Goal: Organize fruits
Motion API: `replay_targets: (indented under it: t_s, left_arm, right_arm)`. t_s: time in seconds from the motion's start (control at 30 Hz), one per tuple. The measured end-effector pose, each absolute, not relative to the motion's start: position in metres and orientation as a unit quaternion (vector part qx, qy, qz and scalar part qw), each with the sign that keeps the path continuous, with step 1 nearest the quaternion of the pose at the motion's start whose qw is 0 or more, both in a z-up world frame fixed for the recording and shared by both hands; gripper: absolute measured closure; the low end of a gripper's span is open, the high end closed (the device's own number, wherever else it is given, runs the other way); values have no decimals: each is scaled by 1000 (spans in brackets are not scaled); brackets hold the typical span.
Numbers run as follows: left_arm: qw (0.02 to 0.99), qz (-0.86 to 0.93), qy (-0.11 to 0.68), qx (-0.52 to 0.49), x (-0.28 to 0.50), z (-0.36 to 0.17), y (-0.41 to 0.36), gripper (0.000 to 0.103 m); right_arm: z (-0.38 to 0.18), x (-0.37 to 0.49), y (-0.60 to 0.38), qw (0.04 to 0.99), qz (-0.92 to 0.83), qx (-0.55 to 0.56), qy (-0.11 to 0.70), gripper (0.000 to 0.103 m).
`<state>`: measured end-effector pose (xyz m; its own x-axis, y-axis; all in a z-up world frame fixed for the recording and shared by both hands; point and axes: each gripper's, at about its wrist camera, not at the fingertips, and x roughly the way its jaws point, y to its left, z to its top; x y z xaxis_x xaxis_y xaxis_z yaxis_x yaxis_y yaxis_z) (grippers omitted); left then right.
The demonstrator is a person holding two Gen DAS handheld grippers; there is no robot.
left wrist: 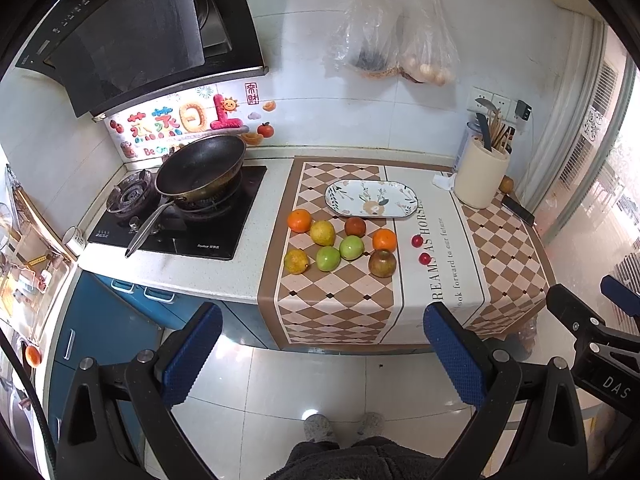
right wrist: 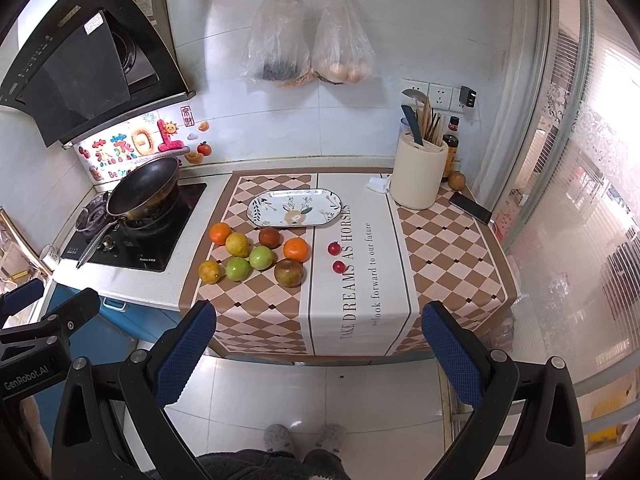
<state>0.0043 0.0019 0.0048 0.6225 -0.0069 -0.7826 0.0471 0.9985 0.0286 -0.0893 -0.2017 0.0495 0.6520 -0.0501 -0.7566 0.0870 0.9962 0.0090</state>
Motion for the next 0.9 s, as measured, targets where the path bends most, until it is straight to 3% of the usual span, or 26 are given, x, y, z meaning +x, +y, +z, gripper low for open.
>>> replay_targets:
  t_s: [0.9]
  left_arm:
    - [902,-15,432,16,3,10,5,0]
  right_arm:
    - [51,-85,-199,909,-38,18,414,0]
